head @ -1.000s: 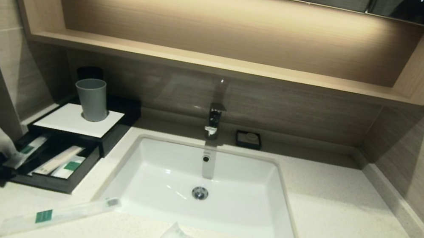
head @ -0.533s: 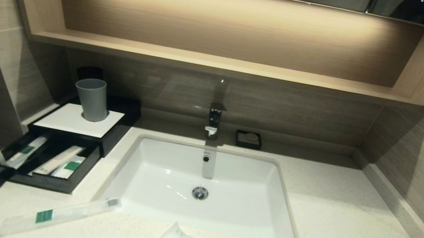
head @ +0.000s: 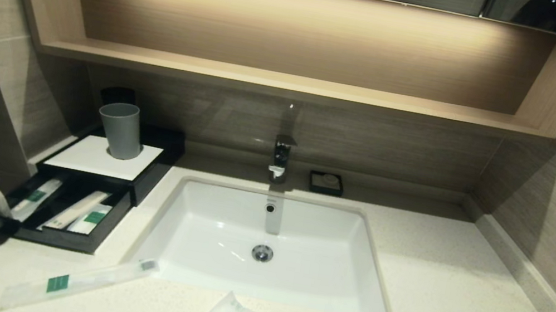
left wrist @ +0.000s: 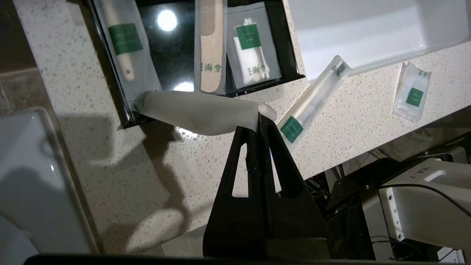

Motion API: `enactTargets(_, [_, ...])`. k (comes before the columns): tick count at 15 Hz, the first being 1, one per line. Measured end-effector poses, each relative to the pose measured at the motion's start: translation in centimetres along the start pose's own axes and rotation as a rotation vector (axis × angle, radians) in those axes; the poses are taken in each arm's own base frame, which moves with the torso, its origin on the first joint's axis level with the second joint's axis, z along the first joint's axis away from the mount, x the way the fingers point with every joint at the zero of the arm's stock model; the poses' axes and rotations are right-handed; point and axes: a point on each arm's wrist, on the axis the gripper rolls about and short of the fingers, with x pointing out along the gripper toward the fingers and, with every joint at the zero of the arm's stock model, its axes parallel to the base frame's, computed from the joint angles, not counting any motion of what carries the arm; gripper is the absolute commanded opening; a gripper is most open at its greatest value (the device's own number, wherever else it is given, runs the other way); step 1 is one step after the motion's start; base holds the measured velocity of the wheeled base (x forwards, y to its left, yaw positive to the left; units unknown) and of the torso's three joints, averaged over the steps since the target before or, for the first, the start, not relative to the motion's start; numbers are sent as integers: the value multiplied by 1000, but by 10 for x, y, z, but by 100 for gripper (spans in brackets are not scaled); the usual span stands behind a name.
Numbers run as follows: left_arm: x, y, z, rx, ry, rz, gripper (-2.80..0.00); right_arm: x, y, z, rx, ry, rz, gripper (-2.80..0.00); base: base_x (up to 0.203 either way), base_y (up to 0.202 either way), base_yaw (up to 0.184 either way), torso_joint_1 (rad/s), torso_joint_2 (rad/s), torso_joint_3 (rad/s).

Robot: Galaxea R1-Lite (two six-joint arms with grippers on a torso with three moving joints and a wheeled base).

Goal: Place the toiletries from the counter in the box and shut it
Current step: Place the bathroom toiletry into the drawer

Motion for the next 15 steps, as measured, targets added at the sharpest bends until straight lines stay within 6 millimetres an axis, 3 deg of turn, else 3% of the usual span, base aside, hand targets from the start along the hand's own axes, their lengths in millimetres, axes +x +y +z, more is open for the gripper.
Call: enactTargets(15, [16, -19, 25, 144, -121, -93, -280, 0, 0, 0, 0, 0, 0, -280, 0, 0, 0, 0, 0, 0])
